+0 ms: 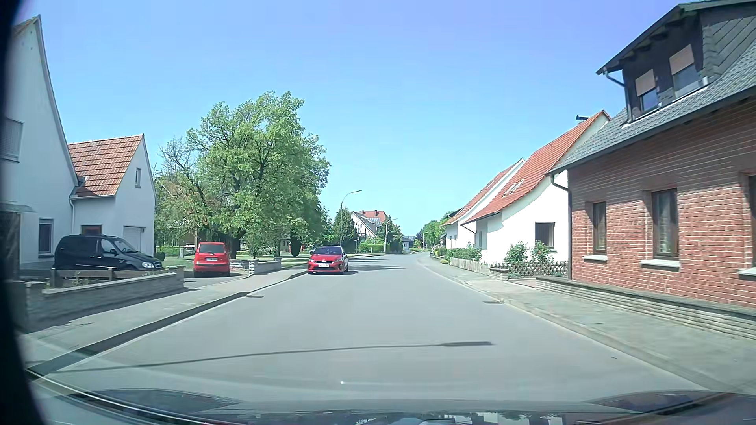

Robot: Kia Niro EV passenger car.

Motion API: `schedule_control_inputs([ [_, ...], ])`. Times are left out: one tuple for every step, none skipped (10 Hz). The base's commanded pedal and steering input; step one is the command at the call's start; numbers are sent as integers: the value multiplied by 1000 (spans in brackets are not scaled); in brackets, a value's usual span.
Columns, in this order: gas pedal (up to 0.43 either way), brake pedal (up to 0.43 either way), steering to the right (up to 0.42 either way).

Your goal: Follow the waypoints while adhering to traffic rules and regulations

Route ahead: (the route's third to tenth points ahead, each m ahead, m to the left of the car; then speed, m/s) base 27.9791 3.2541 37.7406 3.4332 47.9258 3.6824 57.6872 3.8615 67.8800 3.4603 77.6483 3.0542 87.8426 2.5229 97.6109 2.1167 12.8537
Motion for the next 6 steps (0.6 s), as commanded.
schedule_control_inputs([
  [157, 0, -3],
  [157, 0, -6],
  [157, 0, -6],
  [157, 0, -5],
  [157, 0, -5],
  [157, 0, -5],
])
